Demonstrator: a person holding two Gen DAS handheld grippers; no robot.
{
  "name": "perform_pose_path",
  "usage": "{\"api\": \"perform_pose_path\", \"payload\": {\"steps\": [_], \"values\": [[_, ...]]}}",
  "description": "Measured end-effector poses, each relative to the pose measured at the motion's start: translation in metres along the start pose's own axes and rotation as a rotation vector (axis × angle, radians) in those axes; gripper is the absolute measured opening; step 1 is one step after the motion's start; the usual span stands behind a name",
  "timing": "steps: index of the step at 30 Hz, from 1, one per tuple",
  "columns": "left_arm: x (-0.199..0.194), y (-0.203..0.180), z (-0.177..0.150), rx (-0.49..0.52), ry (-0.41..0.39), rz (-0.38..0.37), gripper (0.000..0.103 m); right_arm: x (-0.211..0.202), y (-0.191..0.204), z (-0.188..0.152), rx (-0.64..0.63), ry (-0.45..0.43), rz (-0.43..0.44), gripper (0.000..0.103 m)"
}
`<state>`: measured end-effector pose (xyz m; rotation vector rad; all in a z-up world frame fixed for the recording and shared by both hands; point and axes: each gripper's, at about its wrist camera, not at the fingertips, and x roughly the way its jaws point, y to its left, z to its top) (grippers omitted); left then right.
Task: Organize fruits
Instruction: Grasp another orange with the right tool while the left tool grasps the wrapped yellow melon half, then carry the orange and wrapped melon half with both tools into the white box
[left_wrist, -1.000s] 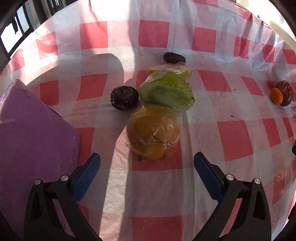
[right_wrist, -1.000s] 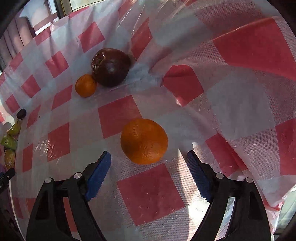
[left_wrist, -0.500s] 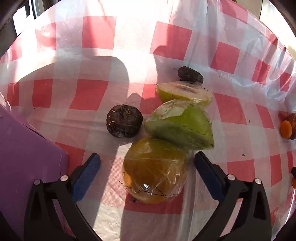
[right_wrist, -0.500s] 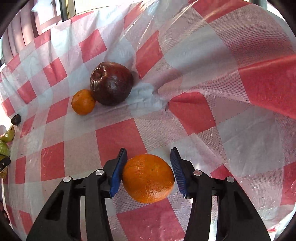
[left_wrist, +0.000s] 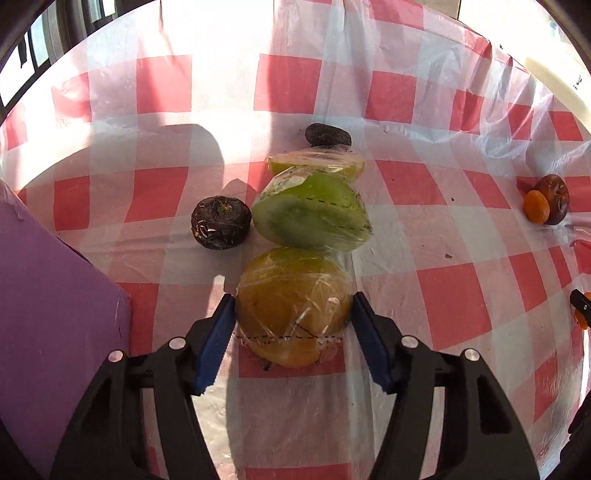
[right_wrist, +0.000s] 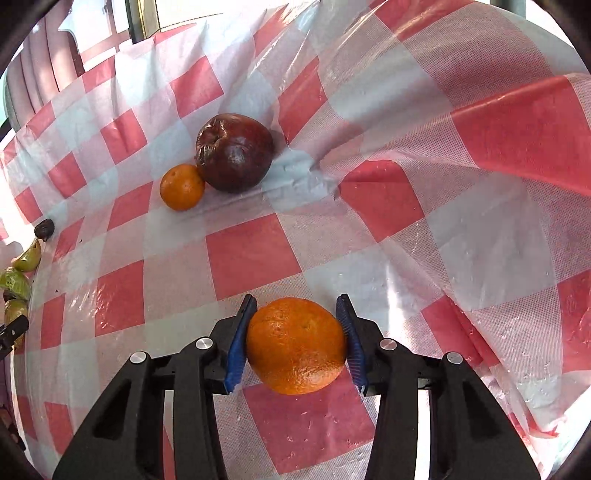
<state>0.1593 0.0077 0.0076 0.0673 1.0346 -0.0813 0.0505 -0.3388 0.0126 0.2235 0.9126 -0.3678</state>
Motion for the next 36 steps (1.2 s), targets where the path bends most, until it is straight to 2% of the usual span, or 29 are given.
{"api": "perform_pose_path", "payload": {"steps": [4, 10, 16, 20, 26, 36], "values": [[-0.02, -0.007, -0.029, 0.063, 0.03, -0.06, 0.063, -0.027, 0.004, -0.026, 0.012, 0.02, 0.026, 0.044], [-0.058, -0.019, -0.086, 0.095, 0.089, -0.169, 0.063, -0.066, 0.037, -0.062, -0.054, 0.075, 0.104, 0.044], [-0.087, -0.025, -0.125, 0.17, 0.135, -0.269, 0.063, -0.084, 0.074, -0.085, -0.087, 0.123, 0.141, 0.044], [-0.106, -0.025, -0.131, 0.209, 0.12, -0.326, 0.063, -0.102, 0.088, -0.103, -0.098, 0.134, 0.15, 0.044], [-0.129, -0.026, -0.124, 0.276, 0.068, -0.385, 0.063, -0.12, 0.103, -0.12, -0.075, 0.138, 0.145, 0.044], [-0.166, -0.012, -0.114, 0.309, -0.019, -0.462, 0.063, -0.158, 0.124, -0.137, -0.015, 0.094, 0.147, 0.044]]}}
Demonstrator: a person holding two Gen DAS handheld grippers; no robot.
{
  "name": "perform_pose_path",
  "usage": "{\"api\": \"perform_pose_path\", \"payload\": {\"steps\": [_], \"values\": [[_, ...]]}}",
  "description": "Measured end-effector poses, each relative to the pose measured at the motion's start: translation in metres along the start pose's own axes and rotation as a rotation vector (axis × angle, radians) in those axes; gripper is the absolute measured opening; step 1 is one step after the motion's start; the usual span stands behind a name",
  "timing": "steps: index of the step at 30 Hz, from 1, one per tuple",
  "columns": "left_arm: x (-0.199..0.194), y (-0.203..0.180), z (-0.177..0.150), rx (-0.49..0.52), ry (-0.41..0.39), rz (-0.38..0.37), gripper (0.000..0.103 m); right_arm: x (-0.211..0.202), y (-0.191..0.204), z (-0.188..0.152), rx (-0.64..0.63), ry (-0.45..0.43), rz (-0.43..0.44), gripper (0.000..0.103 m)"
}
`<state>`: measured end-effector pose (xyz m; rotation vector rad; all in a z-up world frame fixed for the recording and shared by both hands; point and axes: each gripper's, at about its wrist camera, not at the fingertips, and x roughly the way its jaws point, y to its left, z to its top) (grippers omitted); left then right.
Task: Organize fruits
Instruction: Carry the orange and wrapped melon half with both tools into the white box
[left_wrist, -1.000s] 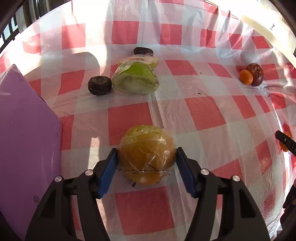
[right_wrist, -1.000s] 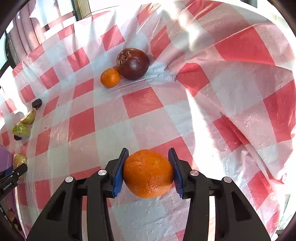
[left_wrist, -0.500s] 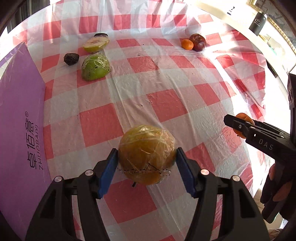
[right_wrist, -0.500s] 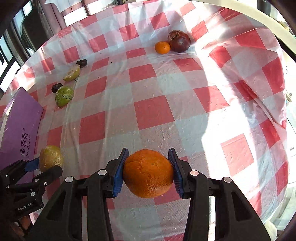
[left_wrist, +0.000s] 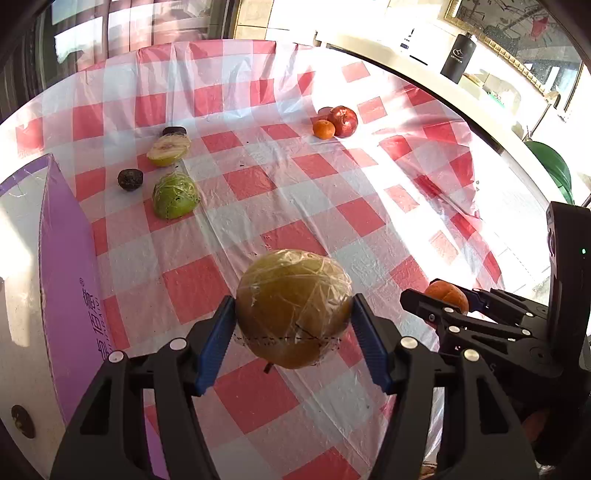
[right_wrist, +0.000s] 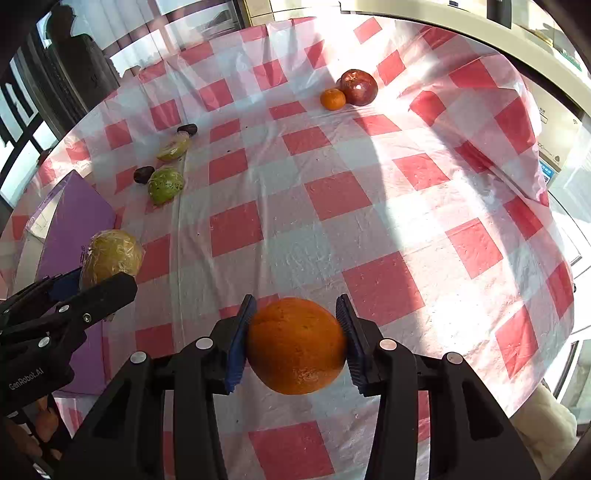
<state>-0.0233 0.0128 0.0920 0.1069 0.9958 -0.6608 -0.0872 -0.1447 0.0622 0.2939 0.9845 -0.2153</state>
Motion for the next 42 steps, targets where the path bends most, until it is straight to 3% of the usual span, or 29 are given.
{"api": "perform_pose_path", "payload": {"steps": [12, 24, 30, 36, 40, 42], "values": [[-0.076, 0.042, -0.007, -0.026, -0.153, -0.004, 0.063, -0.04, 0.08, 0.0, -0.076, -0.121, 0.095, 0.044], [-0.143, 0.144, -0.038, -0.207, -0.249, 0.151, 0.063, -0.043, 0.201, -0.005, -0.327, -0.148, 0.239, 0.044], [-0.152, 0.185, -0.059, -0.263, -0.208, 0.231, 0.063, -0.032, 0.254, -0.015, -0.456, -0.117, 0.294, 0.044], [-0.146, 0.222, -0.083, -0.327, -0.112, 0.303, 0.063, -0.012, 0.292, -0.028, -0.565, -0.044, 0.311, 0.044], [-0.137, 0.238, -0.096, -0.34, -0.035, 0.338, 0.063, 0.01, 0.312, -0.033, -0.648, 0.058, 0.266, 0.044], [-0.133, 0.234, -0.096, -0.294, -0.013, 0.358, 0.063, 0.019, 0.324, -0.036, -0.713, 0.084, 0.216, 0.044]]}}
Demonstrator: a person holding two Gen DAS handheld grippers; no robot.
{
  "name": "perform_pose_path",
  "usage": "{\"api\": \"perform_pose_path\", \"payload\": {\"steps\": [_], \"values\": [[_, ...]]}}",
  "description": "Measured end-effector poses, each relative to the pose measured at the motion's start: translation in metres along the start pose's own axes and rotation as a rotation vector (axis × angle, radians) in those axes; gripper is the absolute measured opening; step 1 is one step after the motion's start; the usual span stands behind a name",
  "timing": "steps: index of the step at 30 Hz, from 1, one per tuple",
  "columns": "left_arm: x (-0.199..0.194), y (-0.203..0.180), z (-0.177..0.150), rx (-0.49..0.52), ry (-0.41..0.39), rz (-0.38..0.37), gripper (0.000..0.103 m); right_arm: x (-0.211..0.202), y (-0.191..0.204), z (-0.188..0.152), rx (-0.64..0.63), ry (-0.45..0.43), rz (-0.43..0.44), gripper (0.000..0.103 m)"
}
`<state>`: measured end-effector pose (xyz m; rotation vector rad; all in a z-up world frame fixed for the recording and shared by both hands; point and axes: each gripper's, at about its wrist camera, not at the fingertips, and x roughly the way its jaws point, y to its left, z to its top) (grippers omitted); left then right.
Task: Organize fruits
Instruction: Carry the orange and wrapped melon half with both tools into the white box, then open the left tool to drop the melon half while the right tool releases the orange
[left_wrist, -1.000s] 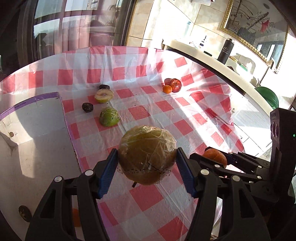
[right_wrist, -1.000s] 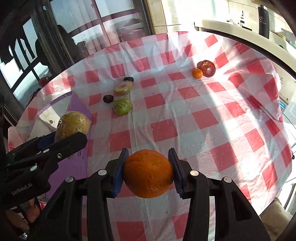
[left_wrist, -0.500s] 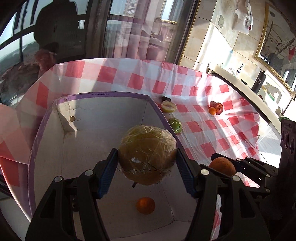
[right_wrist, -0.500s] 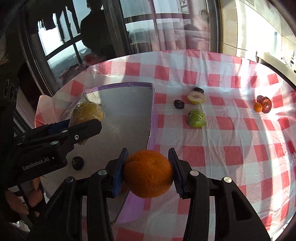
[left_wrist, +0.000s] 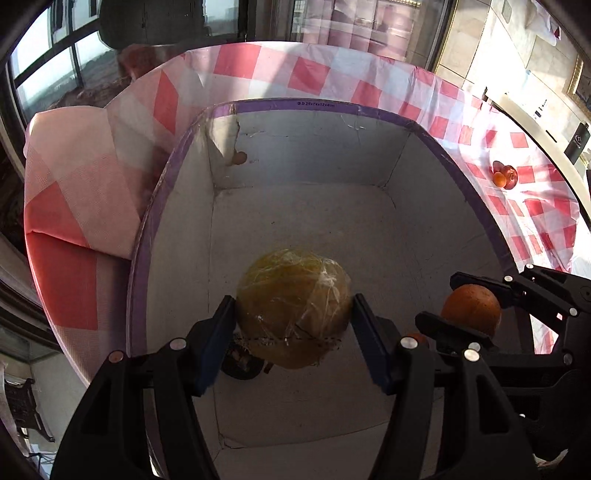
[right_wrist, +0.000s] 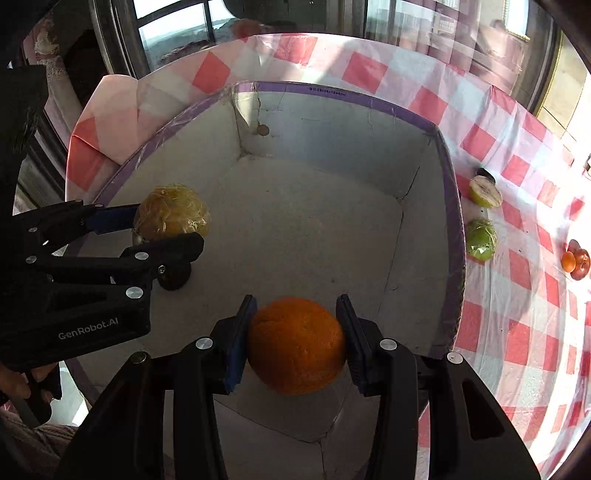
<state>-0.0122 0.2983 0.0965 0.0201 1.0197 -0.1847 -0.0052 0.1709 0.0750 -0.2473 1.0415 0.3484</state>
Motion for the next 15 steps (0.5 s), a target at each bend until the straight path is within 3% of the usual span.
{"api": "perform_pose_path", "payload": {"steps": [6, 15], "values": [[0.011, -0.007, 0.0, 0.049, 0.065, 0.03, 0.063, 0.034, 0.015, 0.012, -0.087, 0.172, -0.034, 0.044], [0.017, -0.006, 0.001, 0.039, 0.108, 0.025, 0.064, 0.039, 0.012, 0.008, -0.066, 0.217, -0.03, 0.045]]}}
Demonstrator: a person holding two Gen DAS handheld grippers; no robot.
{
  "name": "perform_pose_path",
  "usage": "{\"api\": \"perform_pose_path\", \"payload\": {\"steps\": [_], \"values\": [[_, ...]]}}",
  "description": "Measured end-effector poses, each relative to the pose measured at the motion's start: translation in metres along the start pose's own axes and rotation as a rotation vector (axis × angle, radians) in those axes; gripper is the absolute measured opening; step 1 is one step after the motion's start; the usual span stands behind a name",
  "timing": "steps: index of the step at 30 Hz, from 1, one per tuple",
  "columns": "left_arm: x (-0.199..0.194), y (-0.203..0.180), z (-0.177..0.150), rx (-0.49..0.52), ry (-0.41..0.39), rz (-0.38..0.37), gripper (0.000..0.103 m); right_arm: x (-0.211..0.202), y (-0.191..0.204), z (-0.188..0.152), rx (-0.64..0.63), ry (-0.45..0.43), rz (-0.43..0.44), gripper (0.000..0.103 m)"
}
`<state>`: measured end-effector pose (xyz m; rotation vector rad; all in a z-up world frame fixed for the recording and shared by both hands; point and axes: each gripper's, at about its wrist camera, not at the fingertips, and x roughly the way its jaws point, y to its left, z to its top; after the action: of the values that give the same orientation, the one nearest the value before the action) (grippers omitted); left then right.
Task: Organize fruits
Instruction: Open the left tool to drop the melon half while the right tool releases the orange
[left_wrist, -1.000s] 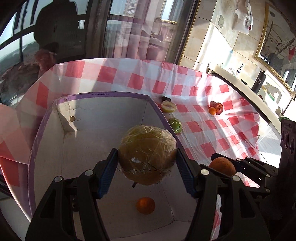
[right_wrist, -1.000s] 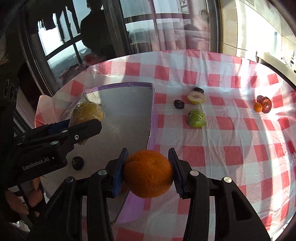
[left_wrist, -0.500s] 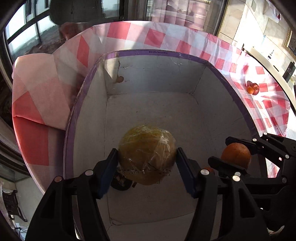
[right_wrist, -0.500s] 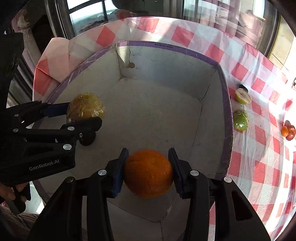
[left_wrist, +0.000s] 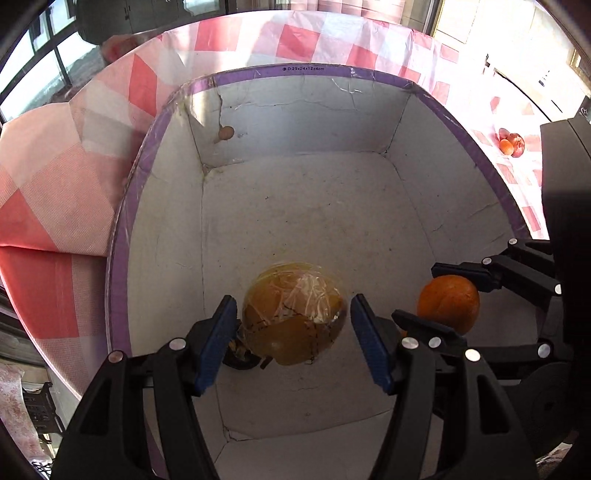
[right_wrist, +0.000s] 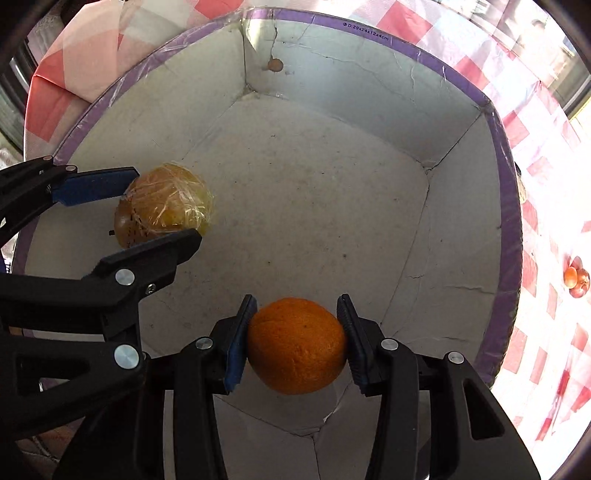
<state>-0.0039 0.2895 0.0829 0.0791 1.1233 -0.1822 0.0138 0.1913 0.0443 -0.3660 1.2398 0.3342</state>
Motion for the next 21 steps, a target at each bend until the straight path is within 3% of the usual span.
{"api": "perform_pose_path", "payload": {"steps": [21], "values": [[-0.001, 0.002, -0.001, -0.045, -0.003, -0.013, 0.067, -0.001, -0.01, -0.001, 0.02, -0.037, 0.074, 0.049]]}}
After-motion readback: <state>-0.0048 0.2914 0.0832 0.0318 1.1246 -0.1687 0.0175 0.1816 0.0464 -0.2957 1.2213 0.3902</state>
